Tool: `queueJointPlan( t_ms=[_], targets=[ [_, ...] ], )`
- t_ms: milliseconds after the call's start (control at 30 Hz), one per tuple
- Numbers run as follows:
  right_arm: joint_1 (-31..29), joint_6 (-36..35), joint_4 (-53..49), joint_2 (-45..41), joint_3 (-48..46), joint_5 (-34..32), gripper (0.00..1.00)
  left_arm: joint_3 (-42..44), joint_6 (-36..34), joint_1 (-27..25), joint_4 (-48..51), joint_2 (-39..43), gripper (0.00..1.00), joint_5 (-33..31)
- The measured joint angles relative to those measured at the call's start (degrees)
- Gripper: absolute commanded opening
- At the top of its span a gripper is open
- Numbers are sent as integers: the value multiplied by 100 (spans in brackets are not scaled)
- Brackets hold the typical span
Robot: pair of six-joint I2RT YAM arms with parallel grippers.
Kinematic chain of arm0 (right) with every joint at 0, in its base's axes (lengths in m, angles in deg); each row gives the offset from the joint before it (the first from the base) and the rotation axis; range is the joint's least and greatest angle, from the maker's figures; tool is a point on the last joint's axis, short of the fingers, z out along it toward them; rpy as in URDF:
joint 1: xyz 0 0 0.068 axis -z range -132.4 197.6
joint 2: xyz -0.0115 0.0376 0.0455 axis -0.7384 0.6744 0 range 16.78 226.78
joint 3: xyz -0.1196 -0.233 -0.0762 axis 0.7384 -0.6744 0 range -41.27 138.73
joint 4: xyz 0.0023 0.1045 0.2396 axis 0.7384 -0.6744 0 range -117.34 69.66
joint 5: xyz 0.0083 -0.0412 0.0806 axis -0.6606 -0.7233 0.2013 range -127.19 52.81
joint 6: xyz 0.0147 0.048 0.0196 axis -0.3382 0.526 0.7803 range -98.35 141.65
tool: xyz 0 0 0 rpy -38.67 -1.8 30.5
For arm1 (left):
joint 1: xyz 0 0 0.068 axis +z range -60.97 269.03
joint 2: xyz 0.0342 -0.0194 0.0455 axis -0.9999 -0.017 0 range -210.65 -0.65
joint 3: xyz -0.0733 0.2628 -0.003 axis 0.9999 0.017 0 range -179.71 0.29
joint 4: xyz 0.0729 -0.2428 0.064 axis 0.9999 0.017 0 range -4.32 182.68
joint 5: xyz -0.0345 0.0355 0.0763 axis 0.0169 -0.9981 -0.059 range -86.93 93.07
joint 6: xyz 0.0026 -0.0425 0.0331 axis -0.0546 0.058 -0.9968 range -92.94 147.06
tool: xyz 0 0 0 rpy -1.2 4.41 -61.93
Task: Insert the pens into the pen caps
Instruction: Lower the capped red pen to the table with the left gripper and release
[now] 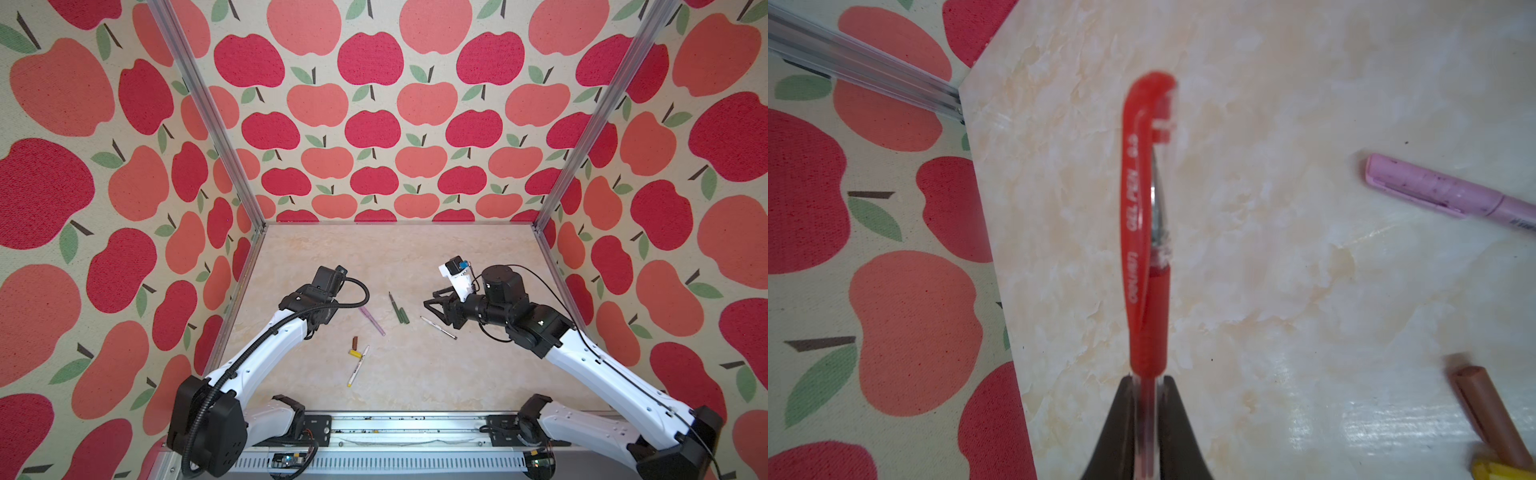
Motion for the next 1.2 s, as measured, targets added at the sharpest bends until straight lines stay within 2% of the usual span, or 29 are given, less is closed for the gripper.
queueJointPlan(
  t_ms=[267,533,900,1200],
  targets=[
    [0,-2,162,-57,-70,-35,47,-153,-76,50,269,-1080,0,564],
    [0,-20,264,-74,-81,-33,48,-678,142,105,417,-2378,0,616],
    [9,-146,243,-96,-81,-35,49,-695,424,238,407,-2826,1,894],
    [37,-170,240,-94,-81,-42,49,-833,511,243,396,-2933,24,1058]
  ],
)
